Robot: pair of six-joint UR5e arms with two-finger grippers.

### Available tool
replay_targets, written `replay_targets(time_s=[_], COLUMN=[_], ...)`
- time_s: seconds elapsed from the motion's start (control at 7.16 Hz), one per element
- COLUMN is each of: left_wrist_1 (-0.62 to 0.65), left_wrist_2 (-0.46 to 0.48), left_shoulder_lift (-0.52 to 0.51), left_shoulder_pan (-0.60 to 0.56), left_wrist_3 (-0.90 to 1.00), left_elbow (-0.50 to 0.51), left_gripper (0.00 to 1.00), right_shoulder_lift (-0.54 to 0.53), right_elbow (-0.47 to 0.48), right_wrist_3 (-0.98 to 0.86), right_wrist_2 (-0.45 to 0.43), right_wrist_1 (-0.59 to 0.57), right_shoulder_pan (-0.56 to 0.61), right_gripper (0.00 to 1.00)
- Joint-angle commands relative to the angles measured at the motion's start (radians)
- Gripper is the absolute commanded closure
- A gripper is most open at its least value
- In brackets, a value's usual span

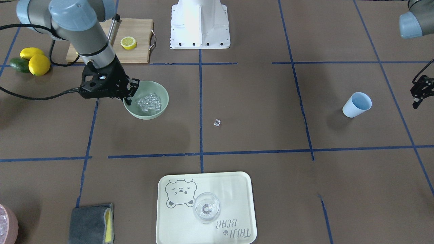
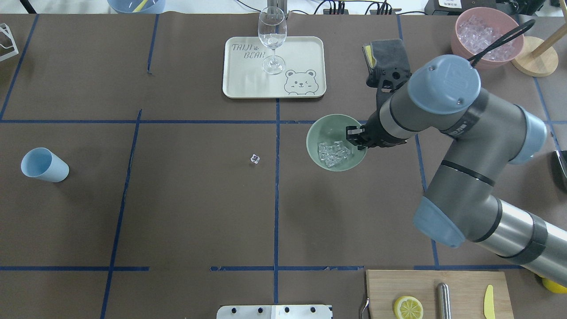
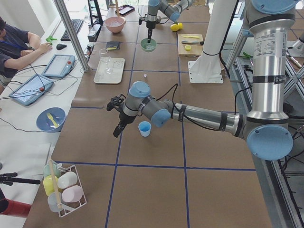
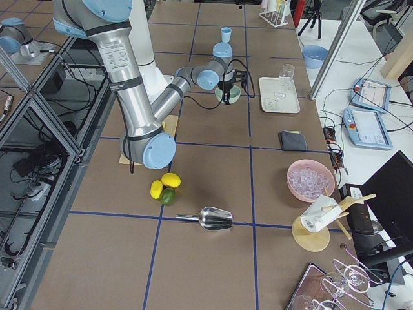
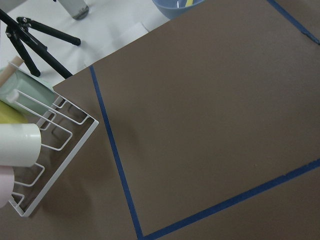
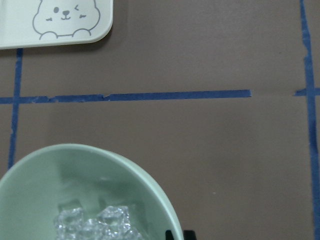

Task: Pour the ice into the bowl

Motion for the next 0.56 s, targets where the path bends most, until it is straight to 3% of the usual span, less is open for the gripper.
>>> replay_targets(time_s=[0.0,0.28,0.42], left_wrist_1=[0.023,0.03,0.032], left_wrist_2=[-0.034,-0.064,-0.138], left_shoulder_lift=[0.001,0.013,0.012], left_shoulder_pan=[-0.014,-0.018,-0.05], left_wrist_3=[0.002,0.02,0.022], left_elbow=[0.002,0.005,0.02], left_gripper=[0.0,0.0,0.0], right_shoulder_lift=[-0.23,-0.372,-0.409], right_elbow=[-0.002,-0.086,-0.152], right_wrist_3=[-0.048,-0.13,-0.199], right_wrist_2=[0.082,0.192,0.234], right_wrist_1=[0.234,0.4,0.475], right_shoulder_pan=[0.09,0.211,0.267], right_gripper=[1.0,1.0,1.0])
